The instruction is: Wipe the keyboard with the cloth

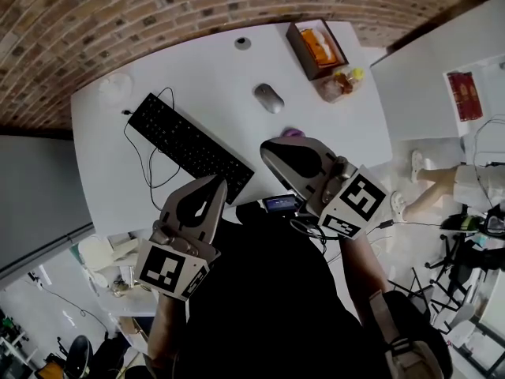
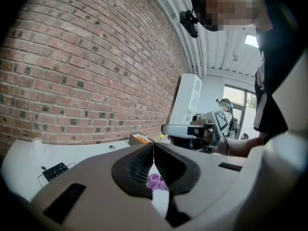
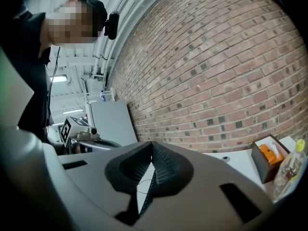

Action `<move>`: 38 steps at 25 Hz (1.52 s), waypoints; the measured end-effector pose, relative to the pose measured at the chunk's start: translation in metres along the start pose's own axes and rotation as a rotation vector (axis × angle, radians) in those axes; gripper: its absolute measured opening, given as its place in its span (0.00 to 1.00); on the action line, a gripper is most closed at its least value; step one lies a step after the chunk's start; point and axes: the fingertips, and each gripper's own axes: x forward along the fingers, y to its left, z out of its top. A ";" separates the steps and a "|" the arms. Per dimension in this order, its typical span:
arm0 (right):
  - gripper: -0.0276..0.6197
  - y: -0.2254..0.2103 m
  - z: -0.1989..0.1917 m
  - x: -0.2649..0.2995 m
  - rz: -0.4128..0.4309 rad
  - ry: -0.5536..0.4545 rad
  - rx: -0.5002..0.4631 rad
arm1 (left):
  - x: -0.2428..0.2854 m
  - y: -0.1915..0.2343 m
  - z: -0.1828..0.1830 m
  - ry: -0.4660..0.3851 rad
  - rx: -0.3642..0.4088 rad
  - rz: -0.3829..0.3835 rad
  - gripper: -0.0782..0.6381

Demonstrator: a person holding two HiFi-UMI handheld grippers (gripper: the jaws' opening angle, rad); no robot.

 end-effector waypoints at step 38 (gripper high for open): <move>0.07 0.001 -0.037 -0.020 -0.037 0.069 -0.042 | 0.008 -0.004 -0.016 0.039 -0.007 -0.027 0.13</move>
